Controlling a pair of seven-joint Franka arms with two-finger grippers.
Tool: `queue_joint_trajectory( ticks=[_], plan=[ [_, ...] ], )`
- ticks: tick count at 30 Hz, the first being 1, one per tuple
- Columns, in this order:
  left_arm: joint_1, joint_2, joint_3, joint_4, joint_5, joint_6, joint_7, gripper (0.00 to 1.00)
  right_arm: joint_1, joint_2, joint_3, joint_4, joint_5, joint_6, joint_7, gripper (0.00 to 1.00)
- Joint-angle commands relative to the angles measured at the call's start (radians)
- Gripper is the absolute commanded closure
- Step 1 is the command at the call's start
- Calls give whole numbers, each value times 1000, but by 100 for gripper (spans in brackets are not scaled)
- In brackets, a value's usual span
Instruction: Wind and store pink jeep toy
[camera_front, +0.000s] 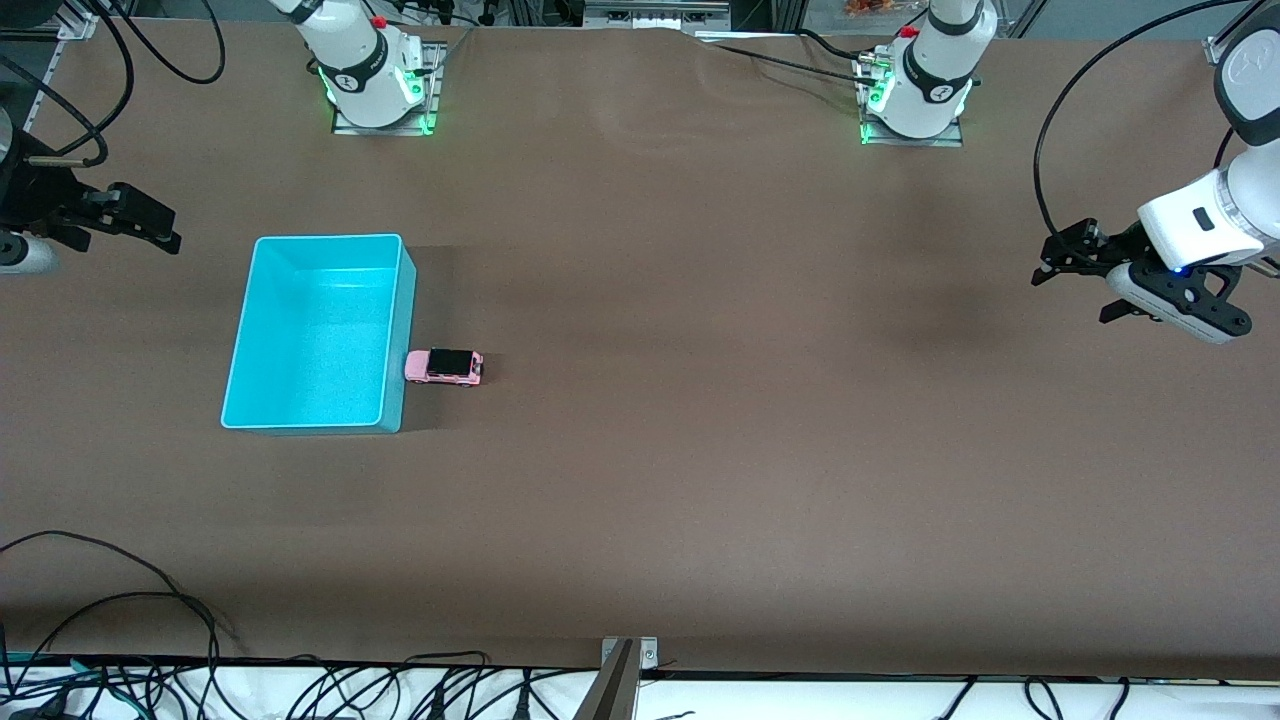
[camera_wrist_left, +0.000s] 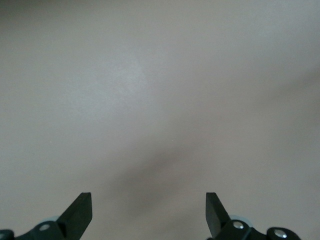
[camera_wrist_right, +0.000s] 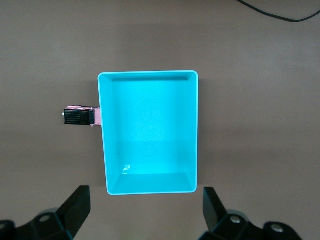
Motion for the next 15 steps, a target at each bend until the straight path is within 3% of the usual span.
queue_joint_trajectory(
  ticks=[1,9,15],
  plan=[
    [-10,-29,6,-13,-24,-30,-51,0,1,-1,10,12,7,-15,-10,0],
    [3,-29,-40,2,111,-70,-105,0,27,-1,29,11,1,-14,-8,0],
    [-6,-21,-76,66,173,-194,-272,0,84,3,33,11,3,-5,-7,0]
  ],
)
